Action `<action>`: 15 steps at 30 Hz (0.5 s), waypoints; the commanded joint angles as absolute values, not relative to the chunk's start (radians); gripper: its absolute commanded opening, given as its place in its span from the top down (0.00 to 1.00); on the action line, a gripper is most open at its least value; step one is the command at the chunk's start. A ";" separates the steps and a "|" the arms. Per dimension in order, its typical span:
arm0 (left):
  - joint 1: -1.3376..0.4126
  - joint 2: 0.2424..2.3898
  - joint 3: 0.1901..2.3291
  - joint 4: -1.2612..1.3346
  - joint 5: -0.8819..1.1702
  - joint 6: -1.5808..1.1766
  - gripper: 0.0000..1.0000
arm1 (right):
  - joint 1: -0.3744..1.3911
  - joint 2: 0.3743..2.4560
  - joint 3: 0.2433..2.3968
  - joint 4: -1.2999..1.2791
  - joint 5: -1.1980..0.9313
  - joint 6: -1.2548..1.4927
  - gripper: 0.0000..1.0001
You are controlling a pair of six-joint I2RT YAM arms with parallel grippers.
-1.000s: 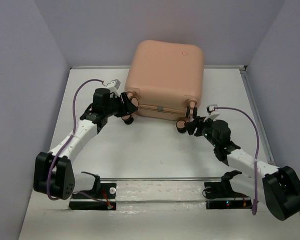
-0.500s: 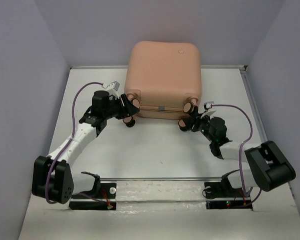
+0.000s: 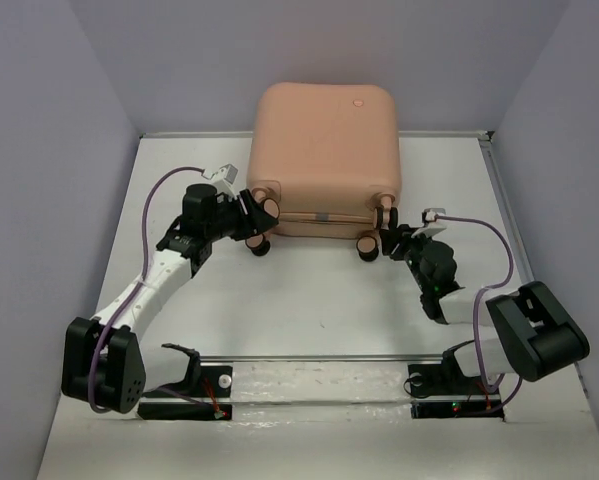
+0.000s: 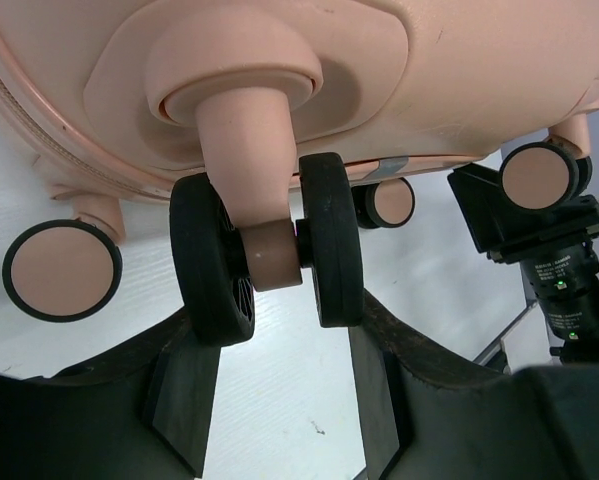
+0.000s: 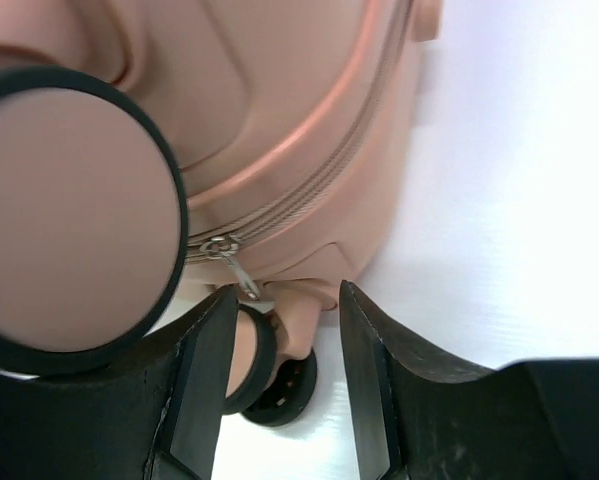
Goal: Pack the luggage
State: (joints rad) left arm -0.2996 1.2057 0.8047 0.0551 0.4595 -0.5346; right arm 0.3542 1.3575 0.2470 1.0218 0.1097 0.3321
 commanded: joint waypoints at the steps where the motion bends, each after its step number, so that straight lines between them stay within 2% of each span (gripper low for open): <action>1: -0.308 1.072 0.815 0.219 0.607 -0.515 0.94 | 0.336 1.388 0.247 1.227 0.206 0.351 0.49; 8: -0.316 1.043 0.804 0.229 0.624 -0.535 0.94 | 0.325 1.468 0.294 1.348 0.040 0.328 0.49; 15: -0.334 1.068 0.796 0.233 0.638 -0.538 0.94 | 0.325 1.526 0.299 1.476 0.008 0.348 0.49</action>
State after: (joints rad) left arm -0.3019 1.1484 0.7677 0.0452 0.4660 -0.5655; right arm 0.3332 1.5040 0.2398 1.2137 0.0238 0.3431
